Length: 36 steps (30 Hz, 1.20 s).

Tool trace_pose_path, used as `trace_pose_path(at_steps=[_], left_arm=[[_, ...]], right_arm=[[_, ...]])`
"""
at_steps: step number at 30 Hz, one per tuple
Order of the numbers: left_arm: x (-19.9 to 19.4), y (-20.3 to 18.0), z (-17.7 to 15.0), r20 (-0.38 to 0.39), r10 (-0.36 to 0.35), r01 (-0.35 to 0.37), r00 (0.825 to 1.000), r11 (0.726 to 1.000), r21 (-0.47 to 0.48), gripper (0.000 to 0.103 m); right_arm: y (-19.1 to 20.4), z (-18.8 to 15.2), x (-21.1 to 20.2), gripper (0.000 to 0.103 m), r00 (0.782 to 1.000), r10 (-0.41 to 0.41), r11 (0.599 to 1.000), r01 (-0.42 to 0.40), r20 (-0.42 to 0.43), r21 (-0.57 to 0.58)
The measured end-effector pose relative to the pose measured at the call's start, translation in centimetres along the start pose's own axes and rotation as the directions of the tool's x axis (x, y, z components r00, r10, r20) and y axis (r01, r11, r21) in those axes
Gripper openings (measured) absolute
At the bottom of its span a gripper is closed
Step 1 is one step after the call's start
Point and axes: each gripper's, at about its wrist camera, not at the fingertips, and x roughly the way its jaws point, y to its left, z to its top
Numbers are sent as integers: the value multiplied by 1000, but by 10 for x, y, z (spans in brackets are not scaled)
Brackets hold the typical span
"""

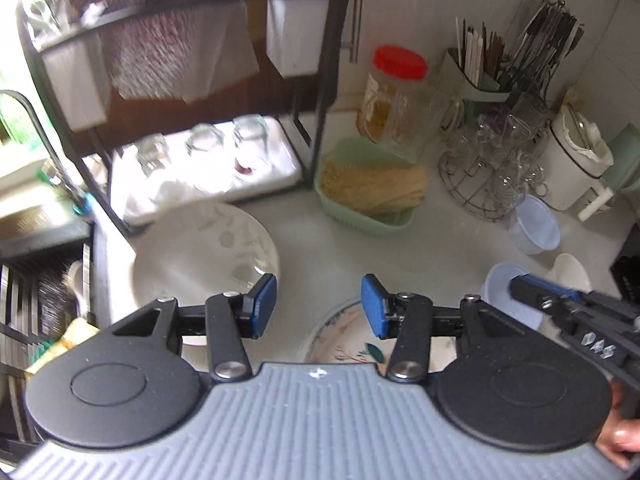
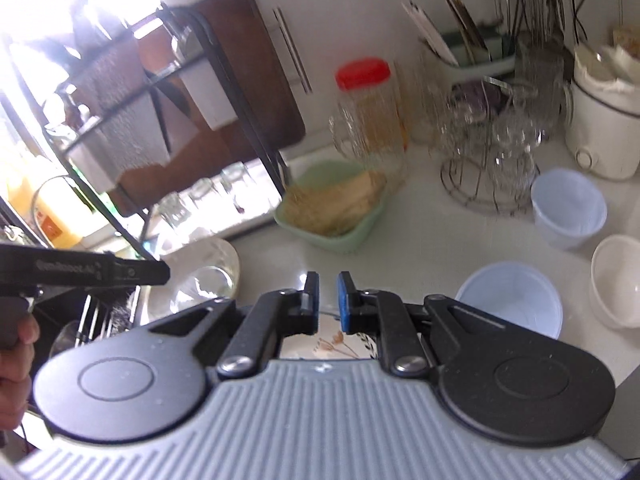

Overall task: Organize plates and bowls
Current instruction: 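Move both grippers toward the orange-rimmed leaf-print plate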

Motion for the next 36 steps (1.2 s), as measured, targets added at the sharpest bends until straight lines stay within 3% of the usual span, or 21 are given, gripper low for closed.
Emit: trace_pose_path(at_steps=[7,11,17,21,23,29,36], left_arm=[[-26,1,-12,41,43,-43,998,999,8,55],[-47,3,-11,78,100,-99,992,995,-13,79],[-93,10,11,81,138,-135,987,990,-36,93],[-131,18,24,72,91,-84,993,992,-96,96],[-143,21,29,45,80,-73,996,989,-131,97],[-165,21,53,-100,133,-148,986,974,-171,98],[-169,22,73,-228,-8,-45,974,973,-225,98]], right_arm=[[13,12,-20,14,999,45,999,-44,28,-28],[18,15,-21,14,998,57,997,-57,12,-46],[25,25,-8,14,995,97,990,-99,-31,-102],[35,31,9,14,988,135,974,-145,-68,-174],[39,33,21,14,983,152,967,-169,-103,-188],[49,39,43,14,970,185,947,-219,-156,-235],[54,38,69,14,956,194,937,-247,-222,-245]])
